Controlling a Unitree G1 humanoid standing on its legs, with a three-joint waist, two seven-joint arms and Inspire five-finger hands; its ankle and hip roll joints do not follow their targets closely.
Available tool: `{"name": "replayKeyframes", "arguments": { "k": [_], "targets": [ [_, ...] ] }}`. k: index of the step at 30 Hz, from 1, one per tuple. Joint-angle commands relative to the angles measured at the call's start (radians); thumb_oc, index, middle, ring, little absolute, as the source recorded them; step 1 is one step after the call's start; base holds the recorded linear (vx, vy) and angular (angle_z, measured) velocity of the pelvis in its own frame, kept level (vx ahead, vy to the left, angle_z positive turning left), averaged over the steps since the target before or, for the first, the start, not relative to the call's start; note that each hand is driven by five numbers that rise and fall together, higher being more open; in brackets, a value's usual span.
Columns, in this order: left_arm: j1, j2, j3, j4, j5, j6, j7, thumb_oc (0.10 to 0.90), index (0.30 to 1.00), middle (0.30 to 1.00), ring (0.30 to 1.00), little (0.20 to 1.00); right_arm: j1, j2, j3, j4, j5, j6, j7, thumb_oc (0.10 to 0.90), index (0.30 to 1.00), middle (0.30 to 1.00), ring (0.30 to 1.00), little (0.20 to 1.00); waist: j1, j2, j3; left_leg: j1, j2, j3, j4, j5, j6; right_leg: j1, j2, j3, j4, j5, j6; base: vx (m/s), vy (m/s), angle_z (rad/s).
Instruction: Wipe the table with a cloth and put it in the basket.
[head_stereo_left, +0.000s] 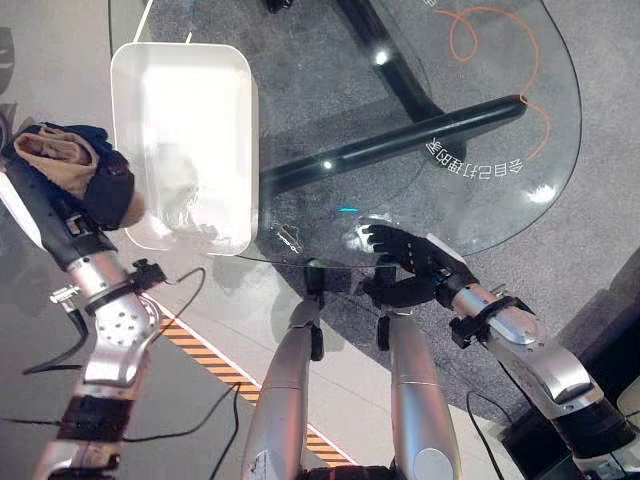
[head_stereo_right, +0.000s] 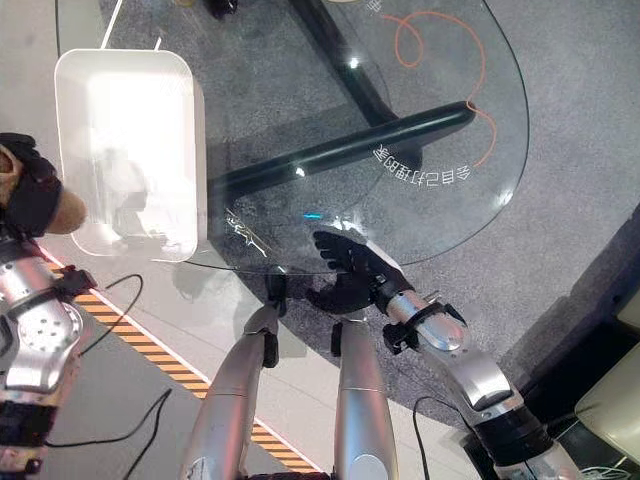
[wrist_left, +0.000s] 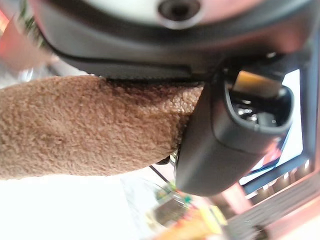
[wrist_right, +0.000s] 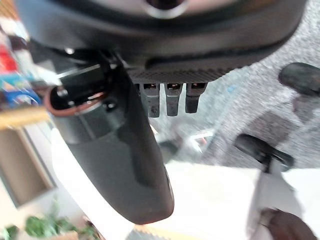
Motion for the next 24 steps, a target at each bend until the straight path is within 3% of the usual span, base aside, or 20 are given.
{"name": "replayKeyframes", "arguments": {
  "k": [1, 2, 6, 12, 21, 24],
  "targets": [
    [-0.104, 0.118, 0.040, 0.040, 0.090, 0.036, 0.067, 0.100, 0.300, 0.300, 0.300, 0.200, -0.010, -0.038, 0.054, -0.027, 0.043, 0.009, 0.063, 0.800, 0.900, 0.900, 0.900, 0.900, -0.030, 0.036, -0.026, -0.015, -0.050, 0.009, 0.081, -0.091, -0.005, 0.022, 0.074, 0.004, -0.065, -0.008, -0.014, 0.04, 0.083, 0.02],
    [-0.165, 0.134, -0.019, 0.119, 0.087, 0.068, 0.039, 0.100, 0.300, 0.300, 0.300, 0.200, -0.026, -0.047, 0.085, -0.005, 0.069, 0.012, 0.065, 0.800, 0.900, 0.900, 0.900, 0.900, -0.037, 0.029, -0.026, -0.031, -0.045, 0.012, 0.085, -0.090, -0.006, 0.002, 0.078, 0.012, -0.060, -0.003, -0.008, 0.03, 0.065, 0.01],
    [-0.248, 0.142, -0.096, 0.204, 0.085, 0.109, 0.009, 0.100, 0.300, 0.300, 0.300, 0.200, -0.051, -0.043, 0.129, 0.035, 0.087, 0.029, 0.058, 0.800, 0.900, 0.900, 0.900, 0.900, -0.044, 0.020, -0.026, -0.058, -0.039, 0.017, 0.093, -0.091, -0.004, -0.029, 0.083, 0.017, -0.057, 0.007, -0.001, 0.04, 0.053, 0.01],
    [-0.390, 0.130, -0.186, 0.336, -0.010, 0.122, -0.036, 0.100, 0.300, 0.300, 0.300, 0.200, -0.109, -0.044, 0.174, 0.091, 0.126, 0.043, 0.053, 0.800, 0.900, 0.900, 0.900, 0.900, -0.058, -0.005, -0.026, -0.105, -0.028, 0.027, 0.105, -0.091, -0.006, -0.083, 0.095, 0.031, -0.044, 0.020, 0.009, 0.02, 0.051, 0.01],
    [-0.501, 0.076, -0.269, 0.419, -0.140, 0.175, -0.167, 0.100, 0.300, 0.300, 0.300, 0.200, -0.189, -0.018, 0.198, 0.133, 0.157, 0.070, 0.040, 0.800, 0.900, 0.900, 0.900, 0.900, -0.065, -0.028, -0.026, -0.155, -0.025, 0.025, 0.122, -0.089, -0.007, -0.135, 0.105, 0.038, -0.023, 0.033, 0.017, 0.00, 0.007, -0.01],
    [-0.508, 0.059, -0.275, 0.439, -0.165, 0.182, -0.166, 0.100, 0.300, 0.300, 0.300, 0.200, -0.209, -0.013, 0.199, 0.146, 0.166, 0.072, 0.042, 0.800, 0.900, 0.900, 0.900, 0.900, -0.066, -0.033, -0.026, -0.163, -0.026, 0.022, 0.123, -0.088, -0.008, -0.141, 0.107, 0.038, -0.023, 0.035, 0.018, 0.00, 0.000, 0.00]
  ]
}}
